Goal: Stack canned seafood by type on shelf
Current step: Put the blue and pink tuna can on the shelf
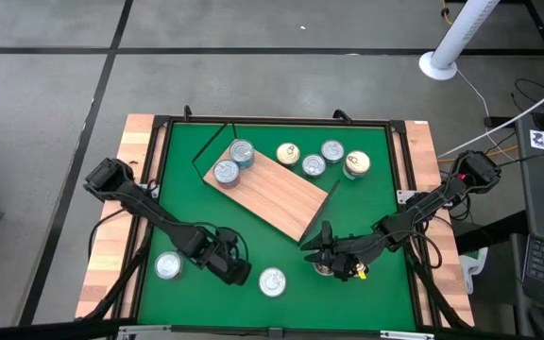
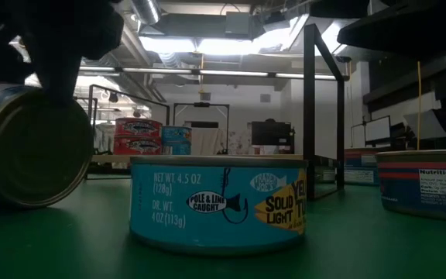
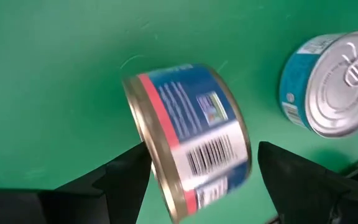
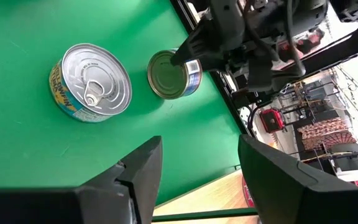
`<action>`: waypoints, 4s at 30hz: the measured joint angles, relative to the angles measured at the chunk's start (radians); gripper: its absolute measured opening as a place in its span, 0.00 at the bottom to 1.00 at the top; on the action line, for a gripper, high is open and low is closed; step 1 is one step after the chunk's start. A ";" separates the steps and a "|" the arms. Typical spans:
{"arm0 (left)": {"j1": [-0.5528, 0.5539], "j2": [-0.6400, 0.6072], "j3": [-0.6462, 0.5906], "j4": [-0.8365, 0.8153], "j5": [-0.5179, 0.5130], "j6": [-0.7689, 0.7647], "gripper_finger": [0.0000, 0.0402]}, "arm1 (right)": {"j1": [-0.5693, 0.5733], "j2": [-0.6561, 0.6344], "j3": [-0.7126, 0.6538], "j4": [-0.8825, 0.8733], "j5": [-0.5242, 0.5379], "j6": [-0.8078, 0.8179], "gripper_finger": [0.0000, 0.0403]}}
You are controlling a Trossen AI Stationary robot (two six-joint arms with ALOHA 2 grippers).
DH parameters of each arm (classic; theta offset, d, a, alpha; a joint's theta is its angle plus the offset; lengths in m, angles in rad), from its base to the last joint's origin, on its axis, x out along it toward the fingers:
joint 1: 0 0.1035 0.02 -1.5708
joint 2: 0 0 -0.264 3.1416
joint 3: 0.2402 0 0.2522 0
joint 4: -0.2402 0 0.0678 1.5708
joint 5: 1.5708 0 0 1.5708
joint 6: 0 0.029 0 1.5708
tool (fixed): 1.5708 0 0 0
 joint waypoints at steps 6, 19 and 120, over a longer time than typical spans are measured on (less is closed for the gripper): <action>0.000 0.021 0.000 -0.002 0.011 0.037 0.71 | 0.000 0.000 0.000 0.001 0.019 0.000 0.52; 0.001 0.019 0.000 -0.007 0.028 0.058 0.53 | 0.000 0.000 0.000 0.001 0.095 0.127 0.52; 0.501 0.245 0.202 0.029 -0.776 1.761 0.67 | 0.000 -0.469 0.000 -0.436 0.026 0.325 0.52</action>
